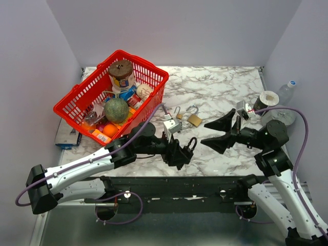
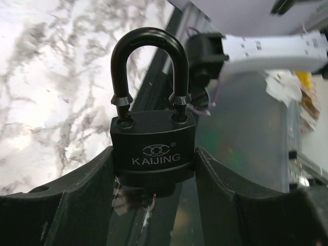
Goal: Unlock with the key
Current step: Unlock the lock.
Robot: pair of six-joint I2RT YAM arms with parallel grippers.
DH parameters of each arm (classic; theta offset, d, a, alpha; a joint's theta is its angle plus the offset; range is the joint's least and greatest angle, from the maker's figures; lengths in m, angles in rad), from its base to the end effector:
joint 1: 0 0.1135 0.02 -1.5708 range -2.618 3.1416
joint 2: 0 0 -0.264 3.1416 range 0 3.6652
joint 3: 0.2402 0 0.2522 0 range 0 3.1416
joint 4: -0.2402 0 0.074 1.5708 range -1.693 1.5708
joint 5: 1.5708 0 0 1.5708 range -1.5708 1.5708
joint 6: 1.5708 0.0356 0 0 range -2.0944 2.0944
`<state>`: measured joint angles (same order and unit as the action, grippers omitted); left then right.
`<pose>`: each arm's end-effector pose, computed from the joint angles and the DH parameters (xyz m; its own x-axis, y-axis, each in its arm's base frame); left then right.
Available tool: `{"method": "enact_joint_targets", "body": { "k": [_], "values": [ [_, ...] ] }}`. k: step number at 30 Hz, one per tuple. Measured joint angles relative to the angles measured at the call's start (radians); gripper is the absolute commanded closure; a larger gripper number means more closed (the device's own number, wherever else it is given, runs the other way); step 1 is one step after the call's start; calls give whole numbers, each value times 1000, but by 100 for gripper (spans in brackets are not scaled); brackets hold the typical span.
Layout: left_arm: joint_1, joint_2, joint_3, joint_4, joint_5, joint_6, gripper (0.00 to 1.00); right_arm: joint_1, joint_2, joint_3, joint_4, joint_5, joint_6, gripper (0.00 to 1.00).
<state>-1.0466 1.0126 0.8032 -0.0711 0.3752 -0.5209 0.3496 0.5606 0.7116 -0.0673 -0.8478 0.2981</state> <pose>0.1064 -0.2101 0.3155 -0.6088 0.1278 -0.7830 0.7826 0.2588 -0.5662 0.1100 0.0685 0.3582 -0.1977 0.1348 -0.9710 -0.9107 0.3411 0.2328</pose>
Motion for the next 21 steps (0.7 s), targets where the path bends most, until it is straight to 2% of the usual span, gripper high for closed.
{"method": "enact_joint_targets", "body": {
  "k": [8,16,20,21],
  "values": [
    [4,25,10,-41,200,39,100,10,143,35,149,-270,51,17],
    [13,39,43,-44,286,47,100,49,167,20,196,-395,75,22],
    [20,39,45,-44,298,47,100,84,196,-1,186,-418,71,32],
    [23,39,47,-43,300,47,100,90,201,-6,180,-421,68,39]
  ]
}}
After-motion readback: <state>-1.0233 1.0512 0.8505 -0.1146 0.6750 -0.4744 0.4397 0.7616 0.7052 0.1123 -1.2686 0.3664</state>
